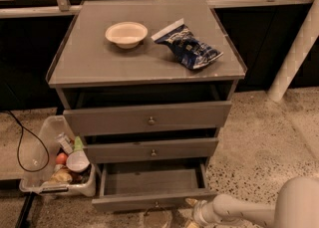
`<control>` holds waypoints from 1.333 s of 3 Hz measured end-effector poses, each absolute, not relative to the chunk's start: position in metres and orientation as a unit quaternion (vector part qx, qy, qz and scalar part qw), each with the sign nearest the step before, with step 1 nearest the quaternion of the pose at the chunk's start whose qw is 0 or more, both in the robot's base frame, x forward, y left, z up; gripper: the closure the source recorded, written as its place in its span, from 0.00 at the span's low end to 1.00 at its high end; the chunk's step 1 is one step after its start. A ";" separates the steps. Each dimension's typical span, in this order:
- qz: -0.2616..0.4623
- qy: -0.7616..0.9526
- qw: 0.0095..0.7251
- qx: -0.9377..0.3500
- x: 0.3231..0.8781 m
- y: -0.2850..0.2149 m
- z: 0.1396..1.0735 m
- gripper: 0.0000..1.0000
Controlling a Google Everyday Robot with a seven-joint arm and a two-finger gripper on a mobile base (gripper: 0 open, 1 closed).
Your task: Close bottom drawer
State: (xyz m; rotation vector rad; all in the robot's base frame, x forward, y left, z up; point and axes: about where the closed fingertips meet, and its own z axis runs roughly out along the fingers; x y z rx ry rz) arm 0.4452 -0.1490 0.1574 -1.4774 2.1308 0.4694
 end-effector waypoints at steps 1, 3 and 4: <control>0.174 0.755 0.283 -0.565 0.485 -0.127 0.165 0.38; 0.176 0.734 0.299 -0.584 0.528 -0.112 0.165 0.85; 0.176 0.734 0.299 -0.584 0.528 -0.112 0.165 0.81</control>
Offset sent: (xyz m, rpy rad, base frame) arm 0.2291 0.0099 0.0166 0.0146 -0.2634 0.1010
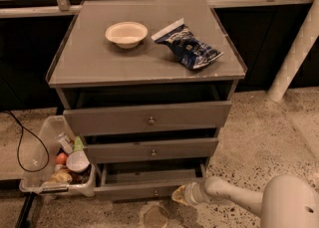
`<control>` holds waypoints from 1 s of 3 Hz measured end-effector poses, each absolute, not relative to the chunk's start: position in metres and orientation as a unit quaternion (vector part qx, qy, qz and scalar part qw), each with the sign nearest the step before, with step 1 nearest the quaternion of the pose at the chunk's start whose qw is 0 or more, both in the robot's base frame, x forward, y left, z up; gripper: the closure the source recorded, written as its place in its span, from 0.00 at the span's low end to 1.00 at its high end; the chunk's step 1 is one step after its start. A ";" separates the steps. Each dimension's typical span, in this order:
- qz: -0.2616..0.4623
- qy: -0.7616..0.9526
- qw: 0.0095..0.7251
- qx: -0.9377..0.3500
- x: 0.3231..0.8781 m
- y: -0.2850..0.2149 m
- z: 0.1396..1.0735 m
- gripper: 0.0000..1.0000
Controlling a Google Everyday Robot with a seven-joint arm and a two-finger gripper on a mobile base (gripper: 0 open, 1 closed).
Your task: Close bottom drawer
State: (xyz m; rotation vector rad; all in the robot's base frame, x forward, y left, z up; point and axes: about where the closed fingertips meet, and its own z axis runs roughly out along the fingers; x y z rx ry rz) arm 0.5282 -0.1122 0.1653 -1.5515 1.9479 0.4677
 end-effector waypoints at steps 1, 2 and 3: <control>0.176 0.733 0.299 -0.584 0.528 -0.112 0.165 0.58; 0.190 0.728 0.294 -0.589 0.519 -0.105 0.164 0.35; 0.206 0.713 0.300 -0.600 0.522 -0.090 0.152 0.11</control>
Offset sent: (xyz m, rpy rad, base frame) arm -0.0189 0.0125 0.0006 0.0259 0.0382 0.0490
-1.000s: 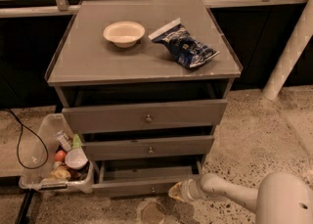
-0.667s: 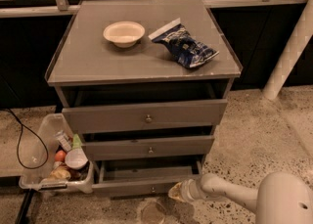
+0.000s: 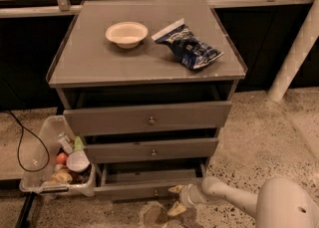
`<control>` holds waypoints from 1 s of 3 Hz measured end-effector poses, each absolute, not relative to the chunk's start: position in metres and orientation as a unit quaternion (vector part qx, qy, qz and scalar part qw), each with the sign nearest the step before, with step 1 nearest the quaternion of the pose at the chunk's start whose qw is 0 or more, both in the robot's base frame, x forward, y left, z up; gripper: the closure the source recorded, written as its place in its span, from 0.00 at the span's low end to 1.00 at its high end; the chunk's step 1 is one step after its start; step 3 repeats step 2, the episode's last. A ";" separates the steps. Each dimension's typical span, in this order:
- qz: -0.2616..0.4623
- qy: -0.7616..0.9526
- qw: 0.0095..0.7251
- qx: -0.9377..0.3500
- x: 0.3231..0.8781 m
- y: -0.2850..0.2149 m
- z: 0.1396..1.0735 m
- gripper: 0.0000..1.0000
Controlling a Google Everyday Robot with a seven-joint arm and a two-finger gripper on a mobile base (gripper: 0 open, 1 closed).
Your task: Close bottom drawer
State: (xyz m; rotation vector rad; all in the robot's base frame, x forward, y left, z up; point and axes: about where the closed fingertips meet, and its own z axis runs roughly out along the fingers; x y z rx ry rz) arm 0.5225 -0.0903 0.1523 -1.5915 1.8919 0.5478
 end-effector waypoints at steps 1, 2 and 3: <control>0.197 0.711 0.318 -0.595 0.539 -0.096 0.153 0.00; 0.197 0.711 0.318 -0.595 0.539 -0.096 0.153 0.00; 0.197 0.711 0.318 -0.595 0.539 -0.096 0.153 0.00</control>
Offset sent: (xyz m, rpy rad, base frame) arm 0.1634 -0.0705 0.0415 -0.0329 -0.2924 -0.1743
